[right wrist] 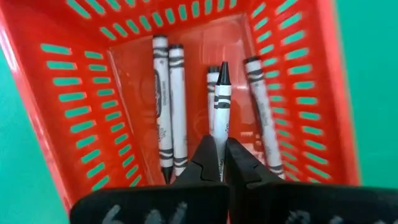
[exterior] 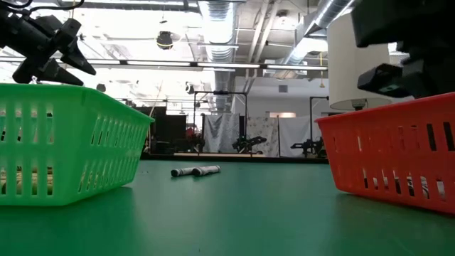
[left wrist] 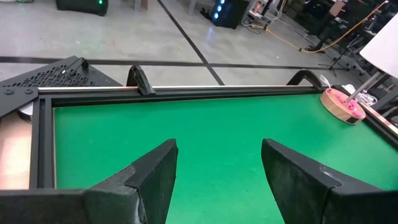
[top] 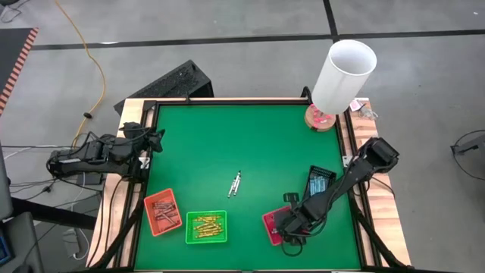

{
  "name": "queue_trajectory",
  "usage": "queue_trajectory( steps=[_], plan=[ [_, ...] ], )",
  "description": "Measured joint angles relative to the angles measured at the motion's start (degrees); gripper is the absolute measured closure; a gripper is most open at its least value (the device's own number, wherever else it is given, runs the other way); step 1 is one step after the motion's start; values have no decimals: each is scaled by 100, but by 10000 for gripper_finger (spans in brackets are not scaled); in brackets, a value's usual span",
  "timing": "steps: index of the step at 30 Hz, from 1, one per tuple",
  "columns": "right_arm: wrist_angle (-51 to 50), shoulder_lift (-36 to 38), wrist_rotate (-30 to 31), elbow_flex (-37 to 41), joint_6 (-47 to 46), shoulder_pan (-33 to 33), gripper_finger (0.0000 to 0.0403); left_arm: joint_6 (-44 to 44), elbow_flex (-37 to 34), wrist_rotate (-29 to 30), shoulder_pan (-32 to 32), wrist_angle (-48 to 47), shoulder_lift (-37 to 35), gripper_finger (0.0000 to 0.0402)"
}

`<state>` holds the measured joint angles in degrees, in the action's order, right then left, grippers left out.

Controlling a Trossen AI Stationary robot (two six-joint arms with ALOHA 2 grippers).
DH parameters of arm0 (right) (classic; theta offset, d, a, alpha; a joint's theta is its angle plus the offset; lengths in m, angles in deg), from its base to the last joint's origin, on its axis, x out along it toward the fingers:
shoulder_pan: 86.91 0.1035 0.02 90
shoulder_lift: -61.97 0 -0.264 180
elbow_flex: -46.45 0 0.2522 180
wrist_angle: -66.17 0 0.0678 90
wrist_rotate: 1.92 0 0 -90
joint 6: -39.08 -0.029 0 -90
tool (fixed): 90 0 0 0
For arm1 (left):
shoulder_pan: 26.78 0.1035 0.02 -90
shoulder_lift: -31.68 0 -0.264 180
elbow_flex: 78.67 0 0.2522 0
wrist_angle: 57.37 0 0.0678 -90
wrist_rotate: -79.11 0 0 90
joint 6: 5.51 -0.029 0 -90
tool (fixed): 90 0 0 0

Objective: Sort crayons
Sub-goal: Put the black crayon into the red bin

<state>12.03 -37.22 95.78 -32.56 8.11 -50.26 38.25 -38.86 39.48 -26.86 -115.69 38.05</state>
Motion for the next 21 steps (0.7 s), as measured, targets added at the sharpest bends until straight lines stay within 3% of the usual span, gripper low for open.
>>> queue_trajectory(
  steps=[21],
  plan=[
    [-50, -41, -55, -86, -361, -197, 325, 0, 0, -2, 2, 1, 2, 178]
  ],
)
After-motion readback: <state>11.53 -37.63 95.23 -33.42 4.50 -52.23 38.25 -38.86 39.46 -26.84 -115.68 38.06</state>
